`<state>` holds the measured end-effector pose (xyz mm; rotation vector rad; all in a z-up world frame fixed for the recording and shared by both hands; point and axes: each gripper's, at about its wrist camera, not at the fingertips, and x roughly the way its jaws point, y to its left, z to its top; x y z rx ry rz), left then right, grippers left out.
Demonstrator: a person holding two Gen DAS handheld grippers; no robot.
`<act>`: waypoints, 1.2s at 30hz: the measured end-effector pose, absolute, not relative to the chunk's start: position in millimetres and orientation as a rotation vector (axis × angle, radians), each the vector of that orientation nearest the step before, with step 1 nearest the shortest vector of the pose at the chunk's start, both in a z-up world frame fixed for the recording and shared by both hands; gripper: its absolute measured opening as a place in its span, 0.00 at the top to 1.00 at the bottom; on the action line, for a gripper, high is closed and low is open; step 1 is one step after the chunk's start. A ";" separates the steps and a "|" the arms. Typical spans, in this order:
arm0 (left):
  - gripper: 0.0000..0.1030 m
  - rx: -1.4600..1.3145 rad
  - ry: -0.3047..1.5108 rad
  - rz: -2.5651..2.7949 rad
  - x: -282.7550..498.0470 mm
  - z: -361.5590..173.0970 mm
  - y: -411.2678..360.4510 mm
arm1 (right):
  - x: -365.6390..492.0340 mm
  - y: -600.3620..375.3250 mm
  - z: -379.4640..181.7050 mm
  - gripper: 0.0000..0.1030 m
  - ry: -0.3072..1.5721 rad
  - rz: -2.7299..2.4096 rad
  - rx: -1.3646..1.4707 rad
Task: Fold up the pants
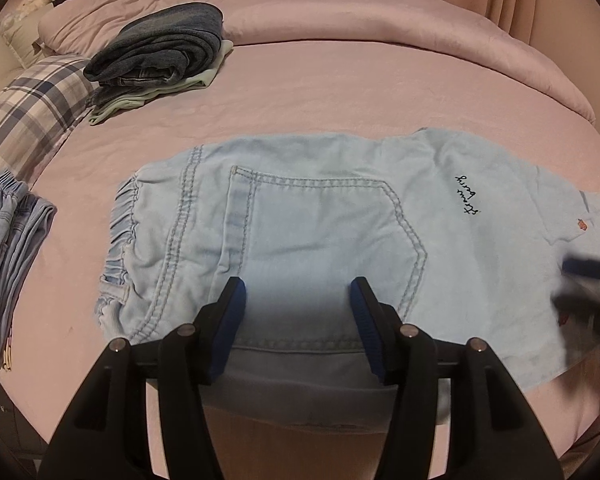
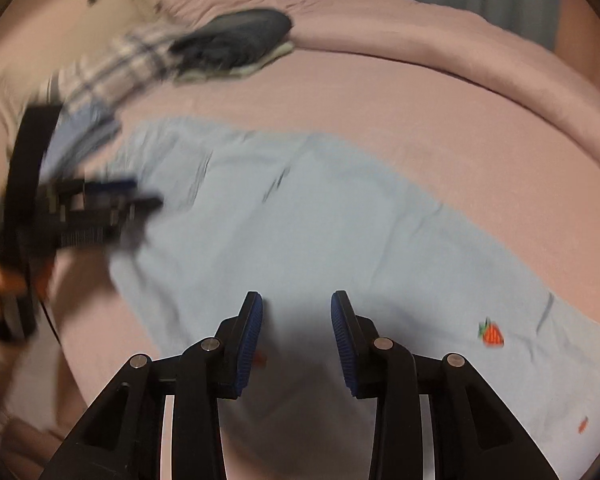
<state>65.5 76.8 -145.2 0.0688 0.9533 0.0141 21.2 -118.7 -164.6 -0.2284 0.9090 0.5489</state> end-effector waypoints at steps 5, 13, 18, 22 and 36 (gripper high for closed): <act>0.47 0.096 0.945 0.036 60.1 -142.5 70.4 | -1.5 -124.6 -176.5 0.65 0.937 0.540 -0.294; 0.47 0.151 0.892 -0.067 43.7 -121.2 34.4 | 2.1 -189.2 -147.7 0.65 0.896 0.442 -0.077; 0.47 0.204 0.892 -0.130 39.8 -118.5 3.2 | 10.9 -216.4 -142.6 0.65 0.873 0.339 -0.020; 0.47 0.256 0.904 -0.165 35.3 -121.4 -19.5 | 10.0 -224.7 -152.4 0.65 0.880 0.304 0.009; 0.47 0.357 0.951 -0.236 27.4 -135.4 -58.6 | 2.5 -248.0 -182.1 0.65 0.968 0.280 0.071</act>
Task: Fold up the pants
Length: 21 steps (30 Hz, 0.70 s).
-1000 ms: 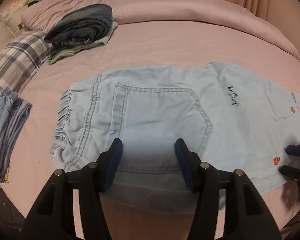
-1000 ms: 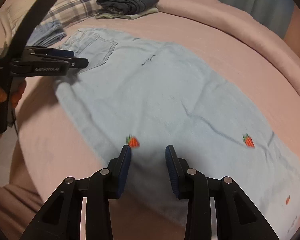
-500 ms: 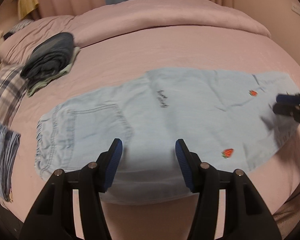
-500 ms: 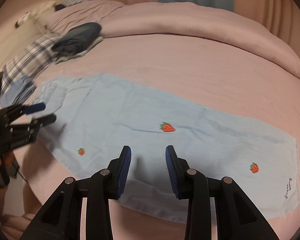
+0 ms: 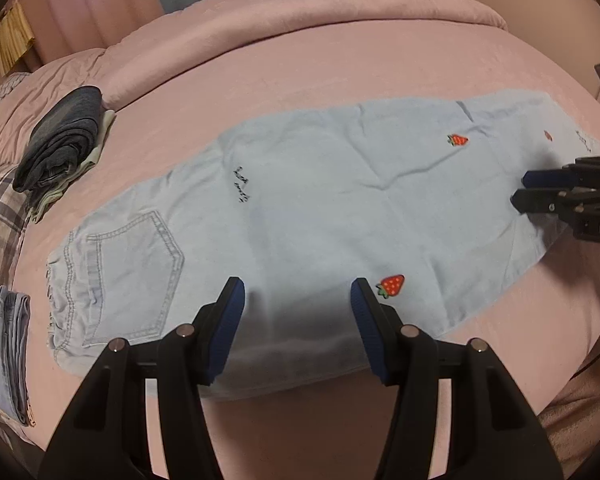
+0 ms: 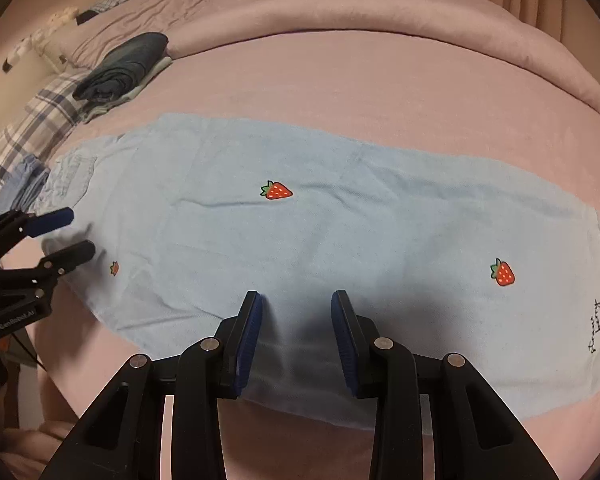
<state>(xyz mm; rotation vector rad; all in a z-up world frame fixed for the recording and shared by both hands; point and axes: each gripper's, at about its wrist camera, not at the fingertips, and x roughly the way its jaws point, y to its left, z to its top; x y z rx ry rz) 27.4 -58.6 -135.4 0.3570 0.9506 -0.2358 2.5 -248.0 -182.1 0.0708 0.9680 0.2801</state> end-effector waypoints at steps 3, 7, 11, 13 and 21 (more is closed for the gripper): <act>0.47 0.368 0.960 -0.236 27.2 -138.4 -60.9 | 0.6 -250.5 -182.8 0.65 0.969 0.283 0.076; 0.47 0.369 0.979 -0.234 26.8 -143.5 -61.5 | -0.4 -251.1 -183.0 0.65 0.969 0.282 0.079; 0.46 0.368 0.992 -0.233 26.3 -146.5 -61.2 | -3.5 -253.5 -184.0 0.64 0.972 0.282 0.084; 0.44 0.363 1.002 -0.230 27.9 -148.3 -60.0 | -4.0 -256.0 -183.9 0.64 0.975 0.284 0.090; 0.41 0.327 1.020 -0.222 25.9 -148.8 -55.9 | -14.9 -285.5 -179.5 0.64 0.979 0.278 0.175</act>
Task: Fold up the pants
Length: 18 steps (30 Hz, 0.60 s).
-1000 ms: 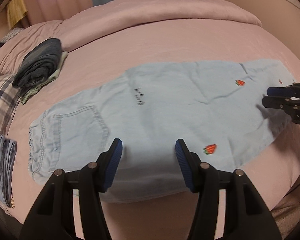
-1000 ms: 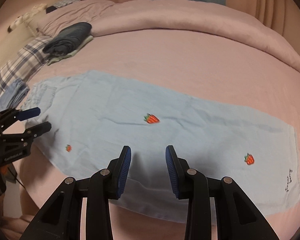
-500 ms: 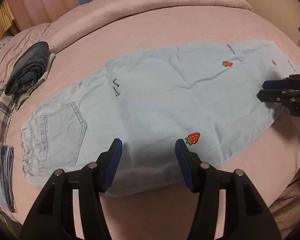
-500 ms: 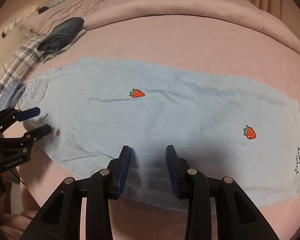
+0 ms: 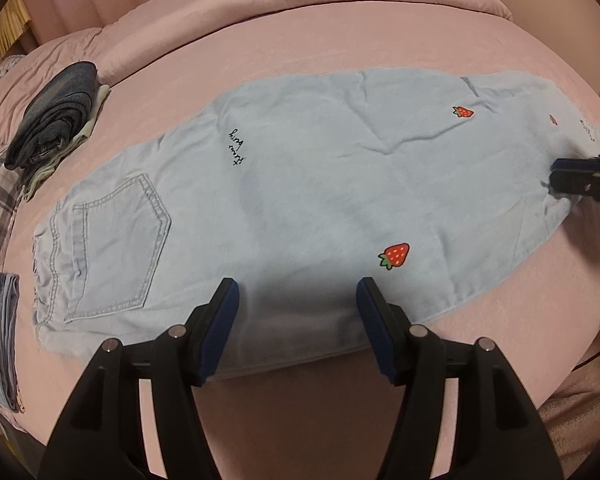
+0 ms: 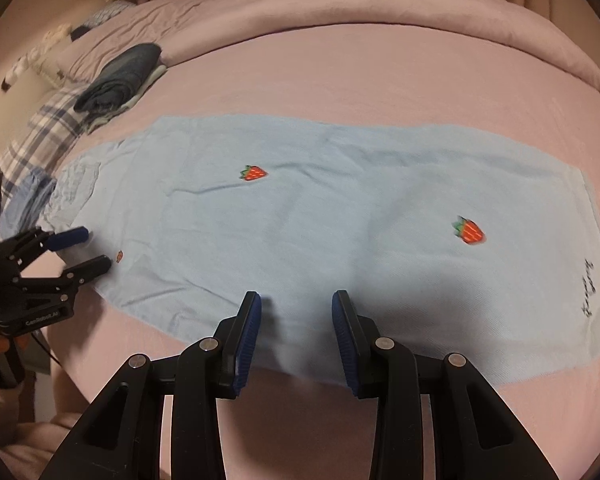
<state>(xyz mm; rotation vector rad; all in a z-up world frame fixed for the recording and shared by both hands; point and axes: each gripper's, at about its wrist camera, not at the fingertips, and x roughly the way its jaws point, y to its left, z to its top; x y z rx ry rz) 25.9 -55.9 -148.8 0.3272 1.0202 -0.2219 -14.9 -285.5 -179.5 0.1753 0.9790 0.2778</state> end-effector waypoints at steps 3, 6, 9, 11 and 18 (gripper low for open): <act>0.41 0.344 1.012 -0.221 24.9 -144.4 -59.9 | -16.3 -300.7 -169.7 0.64 0.933 0.231 0.200; 0.41 0.364 1.000 -0.223 24.0 -140.5 -65.6 | -11.8 -313.5 -164.2 0.57 0.906 0.193 0.220; 0.41 0.396 0.988 -0.223 21.8 -137.5 -73.0 | -6.8 -320.2 -164.5 0.55 0.892 0.178 0.213; 0.41 0.416 0.985 -0.223 20.4 -136.7 -77.7 | -2.8 -324.6 -170.9 0.55 0.907 0.163 0.209; 0.41 0.464 0.958 -0.227 22.0 -127.1 -87.1 | -8.4 -356.0 -187.6 0.55 0.922 0.090 0.225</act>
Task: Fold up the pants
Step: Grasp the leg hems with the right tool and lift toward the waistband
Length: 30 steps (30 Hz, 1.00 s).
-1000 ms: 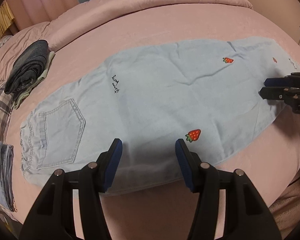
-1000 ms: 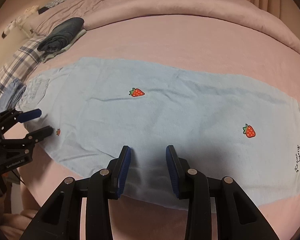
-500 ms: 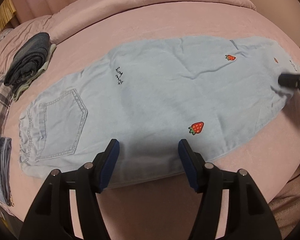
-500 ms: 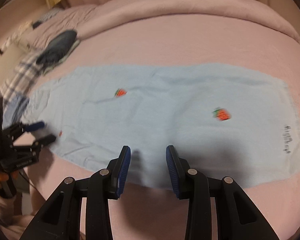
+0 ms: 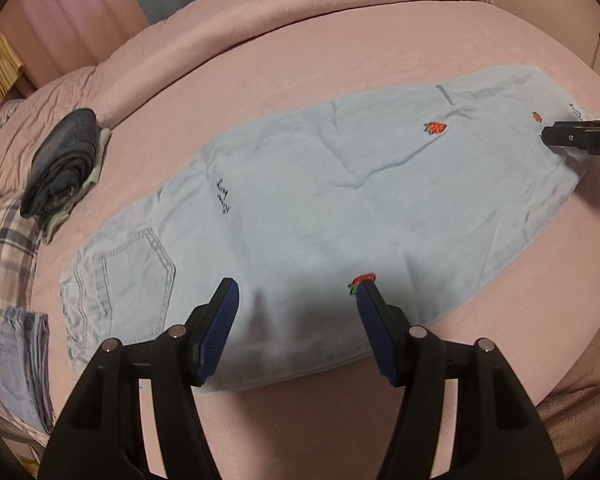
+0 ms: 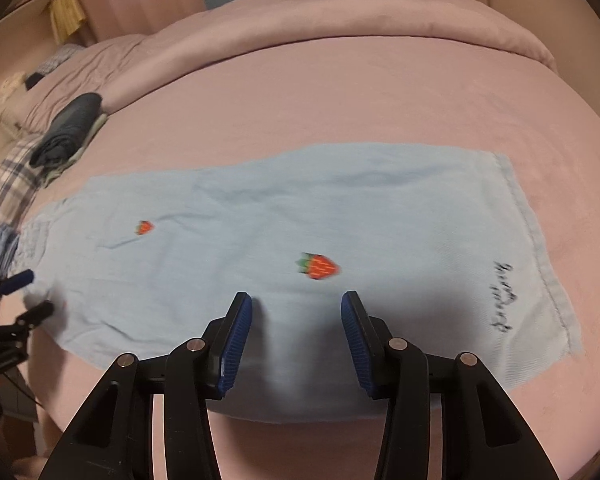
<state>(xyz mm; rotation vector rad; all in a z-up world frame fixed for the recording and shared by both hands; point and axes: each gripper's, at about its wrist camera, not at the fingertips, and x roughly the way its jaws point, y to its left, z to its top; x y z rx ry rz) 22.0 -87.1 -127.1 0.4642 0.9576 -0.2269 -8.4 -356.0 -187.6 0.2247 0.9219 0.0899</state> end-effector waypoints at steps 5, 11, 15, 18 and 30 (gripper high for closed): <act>0.41 0.484 0.935 -0.241 21.8 -118.6 -100.7 | -17.3 -383.0 -186.7 0.55 0.904 0.033 0.254; 0.41 0.509 0.918 -0.273 21.6 -113.7 -119.6 | -26.9 -414.5 -184.5 0.55 0.889 -0.053 0.286; 0.41 0.515 0.913 -0.298 24.2 -113.0 -132.9 | -37.4 -430.3 -181.8 0.55 0.870 -0.101 0.306; 0.41 0.502 0.921 -0.323 29.6 -114.9 -144.5 | -52.3 -445.7 -176.4 0.55 0.838 -0.155 0.342; 0.41 0.135 1.072 -0.552 62.7 -130.2 -187.9 | -107.3 -483.3 -214.7 0.52 0.819 0.004 0.883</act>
